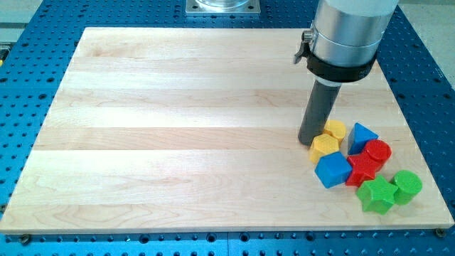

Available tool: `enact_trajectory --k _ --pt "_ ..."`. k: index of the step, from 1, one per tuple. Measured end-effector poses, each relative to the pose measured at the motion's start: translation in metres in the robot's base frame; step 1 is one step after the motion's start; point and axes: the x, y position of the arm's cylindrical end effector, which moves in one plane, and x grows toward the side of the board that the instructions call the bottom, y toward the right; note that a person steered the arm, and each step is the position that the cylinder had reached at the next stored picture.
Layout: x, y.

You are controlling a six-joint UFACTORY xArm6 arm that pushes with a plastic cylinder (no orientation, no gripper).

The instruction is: Make a triangle out of yellow blocks and the blue cube

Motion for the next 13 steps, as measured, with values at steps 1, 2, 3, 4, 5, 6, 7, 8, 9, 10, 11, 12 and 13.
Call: enact_trajectory --k 1,2,3,4,5,6,7,8,9,10,11,12,13 --pt "0.000 0.000" --pt "-0.005 0.001" --pt "-0.005 -0.003" --pt "-0.016 -0.034" --pt "-0.008 -0.079" --pt "0.088 -0.086" --pt "0.134 -0.072" --pt "0.133 -0.012" --pt "0.122 0.021" --pt "0.104 0.025" --pt "0.077 0.021" --pt "0.027 0.019" --pt "-0.026 0.018"
